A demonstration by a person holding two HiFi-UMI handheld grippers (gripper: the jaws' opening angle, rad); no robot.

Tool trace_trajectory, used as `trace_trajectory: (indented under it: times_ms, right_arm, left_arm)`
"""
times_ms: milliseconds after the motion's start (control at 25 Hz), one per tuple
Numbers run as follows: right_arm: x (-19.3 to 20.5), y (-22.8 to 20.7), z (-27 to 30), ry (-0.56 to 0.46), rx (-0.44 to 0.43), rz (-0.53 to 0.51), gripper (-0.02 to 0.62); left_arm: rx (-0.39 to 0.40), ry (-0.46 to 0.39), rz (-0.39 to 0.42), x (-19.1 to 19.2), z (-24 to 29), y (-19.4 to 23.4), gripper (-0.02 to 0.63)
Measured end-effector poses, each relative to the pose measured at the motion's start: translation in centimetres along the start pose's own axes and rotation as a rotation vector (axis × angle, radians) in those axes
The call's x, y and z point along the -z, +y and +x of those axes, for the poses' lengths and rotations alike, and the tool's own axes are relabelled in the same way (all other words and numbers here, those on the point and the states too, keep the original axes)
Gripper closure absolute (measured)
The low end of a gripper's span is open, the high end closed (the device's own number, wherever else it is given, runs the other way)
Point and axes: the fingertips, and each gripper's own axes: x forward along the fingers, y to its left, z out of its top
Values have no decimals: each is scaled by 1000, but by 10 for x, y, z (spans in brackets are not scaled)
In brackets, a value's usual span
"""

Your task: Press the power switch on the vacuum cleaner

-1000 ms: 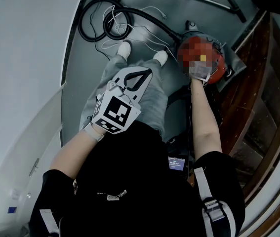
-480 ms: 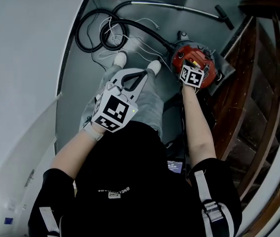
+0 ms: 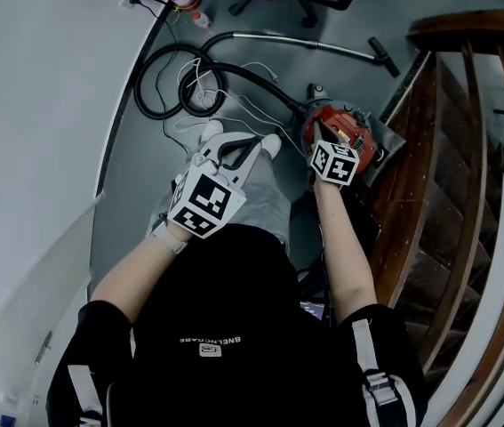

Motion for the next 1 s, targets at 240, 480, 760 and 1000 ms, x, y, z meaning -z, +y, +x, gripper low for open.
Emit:
trace_trajectory:
  times_ms: [240,480,760,1000]
  right_arm:
    - [-38,74,-60,-123,-48,-13,566]
    - [-79,132,-123,-256,-82,-16,566]
    - [-107,168,-190,-403,-99,3,566]
    - [-130,198,-243,-494,-112,-36,566]
  left_arm:
    - [35,-27,25,0,-45,6,591]
    - [64,-51,70,-16,-78,15,591]
    - [82,-94,154,-45,-104,10,591]
    - [117,-120,166,-68,-127,4,591]
